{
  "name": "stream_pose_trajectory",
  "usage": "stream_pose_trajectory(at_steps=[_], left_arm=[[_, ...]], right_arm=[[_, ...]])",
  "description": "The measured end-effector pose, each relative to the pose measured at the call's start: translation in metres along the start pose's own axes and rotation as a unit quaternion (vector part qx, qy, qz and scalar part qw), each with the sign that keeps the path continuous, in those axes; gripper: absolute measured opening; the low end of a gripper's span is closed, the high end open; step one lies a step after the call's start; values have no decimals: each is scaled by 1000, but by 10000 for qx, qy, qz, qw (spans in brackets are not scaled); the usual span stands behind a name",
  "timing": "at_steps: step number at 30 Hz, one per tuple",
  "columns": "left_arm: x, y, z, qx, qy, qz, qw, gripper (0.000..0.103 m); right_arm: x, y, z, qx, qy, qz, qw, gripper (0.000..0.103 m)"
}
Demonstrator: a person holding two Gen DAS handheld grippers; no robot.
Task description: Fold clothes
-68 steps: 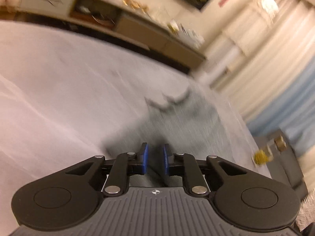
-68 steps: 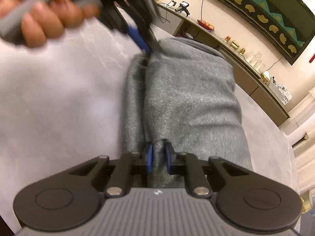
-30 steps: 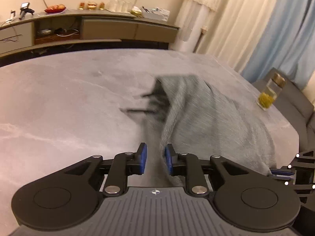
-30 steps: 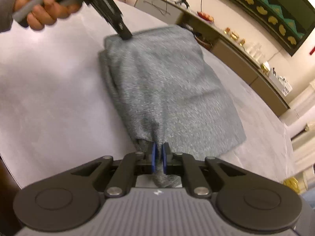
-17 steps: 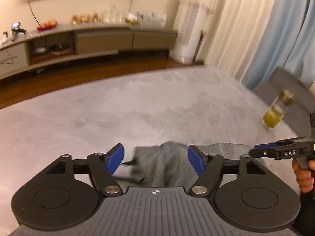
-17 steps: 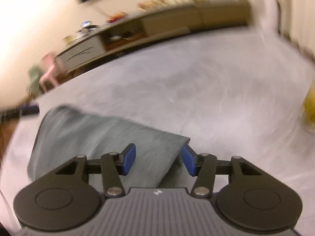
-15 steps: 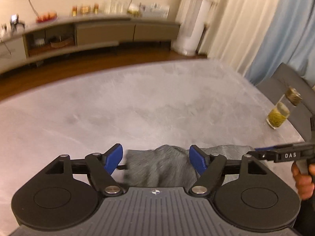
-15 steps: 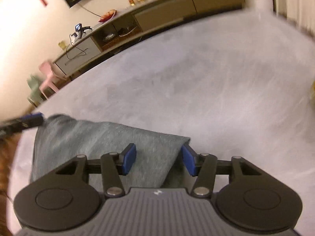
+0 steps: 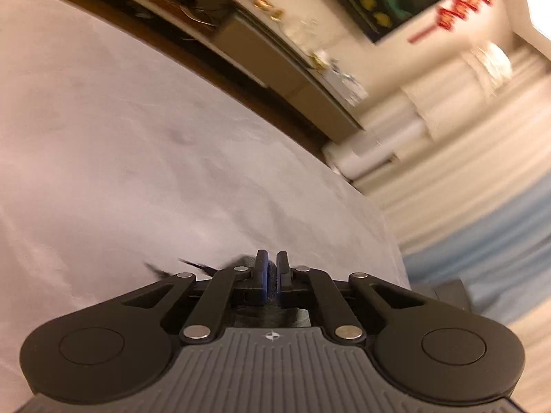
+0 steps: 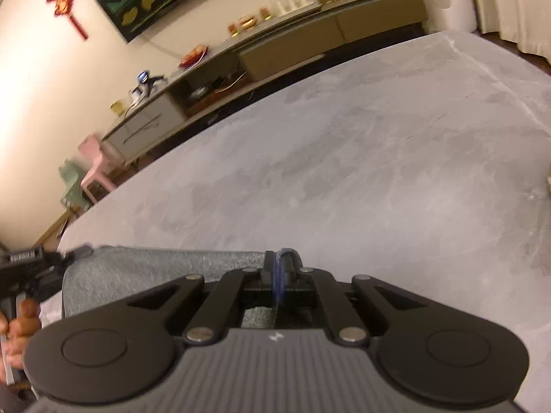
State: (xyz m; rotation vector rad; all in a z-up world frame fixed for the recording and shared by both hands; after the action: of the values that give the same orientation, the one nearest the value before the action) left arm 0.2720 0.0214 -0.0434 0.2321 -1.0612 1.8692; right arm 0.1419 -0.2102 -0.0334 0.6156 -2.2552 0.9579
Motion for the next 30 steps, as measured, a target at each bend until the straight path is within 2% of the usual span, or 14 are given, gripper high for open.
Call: stream_pose_trajectory(at_steps=[4,6,8,10,11,12,13,14,17,20,24,27,28,30], left_arm=[[22,5,6,-459,-250,24,9986,4],[42,14,25,-926,-46,34,9957,15],[53,28,49,-1490,75,-114,9887,67],[49,42,66,-1912,23,-294,9811,87],[44,51,68,-2078,-22,-372,9775,84],[35,58,67,-2182,-193,-458,9746,75],[26,61,58,-2056,-328,-551,9765,38],[17,65,50,-1915,-460,-644,9783,22],[10,70,32,-1597,-671,-707,9823,16],[20,71,19,-1357,-737,-609,9861,16],[59,79,35,-1487,-483,-280,9873,17],[74,96,54,-1890,-360,-299,9809,61],[76,102,59,-2005,-357,-314,9785,77],[79,113,69,-2235,-351,-344,9735,82]], right_arm=[[0,-10,18,-417,-28,85,9991,9],[11,-4,21,-641,-319,-77,9974,35],[25,9,22,-765,-432,-142,9960,69],[37,26,23,-816,-409,-201,9956,74],[34,37,24,-777,-361,-366,9957,72],[30,49,24,-722,-314,-537,9954,52],[21,58,19,-526,-273,-764,9953,29],[12,66,15,-316,-218,-949,9947,11],[13,54,3,397,301,-375,9981,4],[10,45,7,412,508,-204,9976,5],[37,51,10,307,491,44,9983,22],[67,66,24,-546,-374,-190,9976,51],[71,75,32,-792,-512,-330,9950,51],[72,95,51,-1333,-712,-657,9863,51]])
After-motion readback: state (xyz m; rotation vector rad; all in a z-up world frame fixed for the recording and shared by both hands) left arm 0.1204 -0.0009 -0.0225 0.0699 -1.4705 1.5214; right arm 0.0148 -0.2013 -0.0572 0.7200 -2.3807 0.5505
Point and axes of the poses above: each gripper's, at about its wrist camera, not at the fingertips, and x roughly against the way its jaws point, z to its right, y to its underside, the point moved 5 cm from there along -x, roughly the way its jaws point, and after that the axes turned 10 degrees about -x, right-handed, at the moved point
